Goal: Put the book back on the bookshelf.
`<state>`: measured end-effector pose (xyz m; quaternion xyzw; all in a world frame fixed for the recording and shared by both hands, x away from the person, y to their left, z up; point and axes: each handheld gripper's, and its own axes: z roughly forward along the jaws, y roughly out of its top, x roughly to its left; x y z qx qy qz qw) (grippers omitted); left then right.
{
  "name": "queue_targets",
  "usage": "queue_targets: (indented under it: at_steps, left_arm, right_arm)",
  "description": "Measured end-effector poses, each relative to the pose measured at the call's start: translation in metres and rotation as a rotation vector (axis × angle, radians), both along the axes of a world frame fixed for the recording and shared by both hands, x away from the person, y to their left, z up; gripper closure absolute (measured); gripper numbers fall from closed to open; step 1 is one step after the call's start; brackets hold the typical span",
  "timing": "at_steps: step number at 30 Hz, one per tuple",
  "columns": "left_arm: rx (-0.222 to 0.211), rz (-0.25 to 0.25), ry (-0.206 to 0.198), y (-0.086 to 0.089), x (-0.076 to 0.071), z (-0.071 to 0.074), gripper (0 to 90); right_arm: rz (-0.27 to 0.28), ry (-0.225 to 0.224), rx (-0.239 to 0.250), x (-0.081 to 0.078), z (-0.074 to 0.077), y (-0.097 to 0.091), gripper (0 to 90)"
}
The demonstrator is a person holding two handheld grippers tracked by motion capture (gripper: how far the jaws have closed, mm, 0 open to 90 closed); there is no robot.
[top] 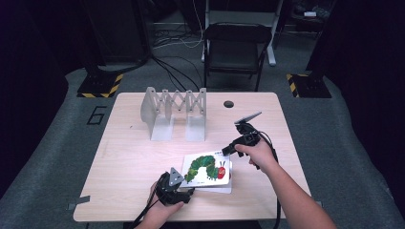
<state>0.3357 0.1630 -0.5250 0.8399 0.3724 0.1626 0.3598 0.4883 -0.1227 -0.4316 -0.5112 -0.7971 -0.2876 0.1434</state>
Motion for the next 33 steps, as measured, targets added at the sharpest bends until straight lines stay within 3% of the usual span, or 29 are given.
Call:
queue_targets:
  at_steps: [5,9,16,23,33]
  left_arm:
    - [-0.005,-0.001,-0.004,0.000,0.000,0.000,26.5]
    - [-0.010,0.002,-0.006,0.000,0.000,-0.001,26.5]
    - [-0.004,-0.009,0.001,0.001,0.000,0.000,26.5]
    - [-0.010,-0.011,0.000,0.001,0.000,-0.001,26.4]
    - [-0.009,-0.003,-0.004,0.000,-0.001,-0.001,26.2]
  right_arm:
    - [0.025,0.042,-0.025,0.006,0.004,0.003,67.0]
    - [0.032,0.072,-0.002,0.010,0.004,0.002,65.8]
    - [0.063,0.100,-0.005,0.014,0.001,0.006,64.7]
    - [0.085,0.097,-0.040,0.014,0.000,0.018,63.6]
    - [0.103,0.070,-0.074,0.012,0.003,0.020,64.4]
